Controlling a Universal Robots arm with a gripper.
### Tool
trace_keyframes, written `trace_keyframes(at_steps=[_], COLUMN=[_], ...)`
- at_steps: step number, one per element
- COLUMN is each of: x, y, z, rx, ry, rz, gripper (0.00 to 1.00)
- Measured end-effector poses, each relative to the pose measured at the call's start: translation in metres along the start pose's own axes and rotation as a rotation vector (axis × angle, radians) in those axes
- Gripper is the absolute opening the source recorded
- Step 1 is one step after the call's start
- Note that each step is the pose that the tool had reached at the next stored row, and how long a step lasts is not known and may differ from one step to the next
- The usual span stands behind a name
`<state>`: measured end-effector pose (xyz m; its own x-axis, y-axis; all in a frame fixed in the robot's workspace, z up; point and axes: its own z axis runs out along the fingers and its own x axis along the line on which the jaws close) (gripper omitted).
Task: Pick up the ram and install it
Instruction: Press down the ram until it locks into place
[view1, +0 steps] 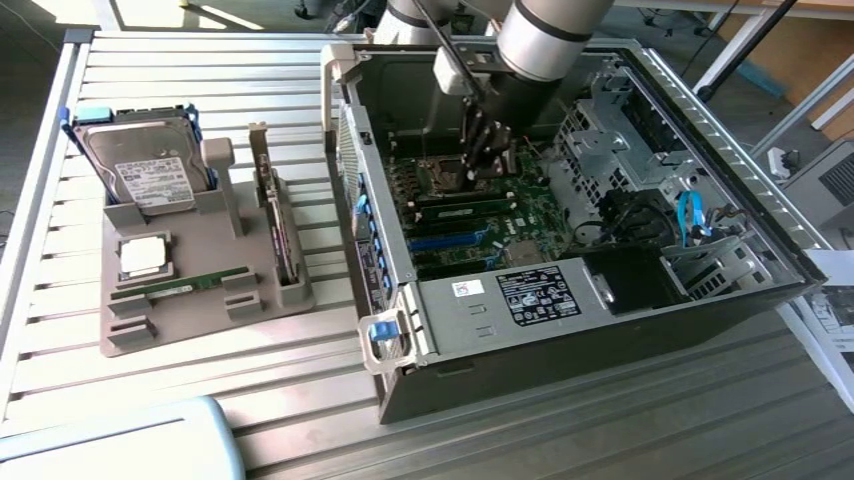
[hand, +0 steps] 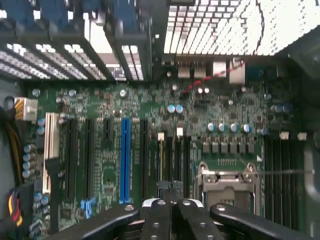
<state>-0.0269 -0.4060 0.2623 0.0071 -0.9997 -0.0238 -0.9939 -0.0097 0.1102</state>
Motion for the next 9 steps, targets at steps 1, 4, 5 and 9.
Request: trace_keyframes(at_steps=[1, 4, 5, 9], x=[0.000, 0.000, 0.000, 0.000], y=[-0.0047, -0.0200, -0.0270, -0.0513], z=[-0.0002, -0.0011, -0.0013, -0.0021], rx=[-0.0006, -0.0016, -0.0017, -0.0029], ry=[0.0001, 0.0006, 0.0003, 0.0001], rz=[0.000, 0.000, 0.000, 0.000], gripper=[0.13, 0.13, 0.13, 0.13])
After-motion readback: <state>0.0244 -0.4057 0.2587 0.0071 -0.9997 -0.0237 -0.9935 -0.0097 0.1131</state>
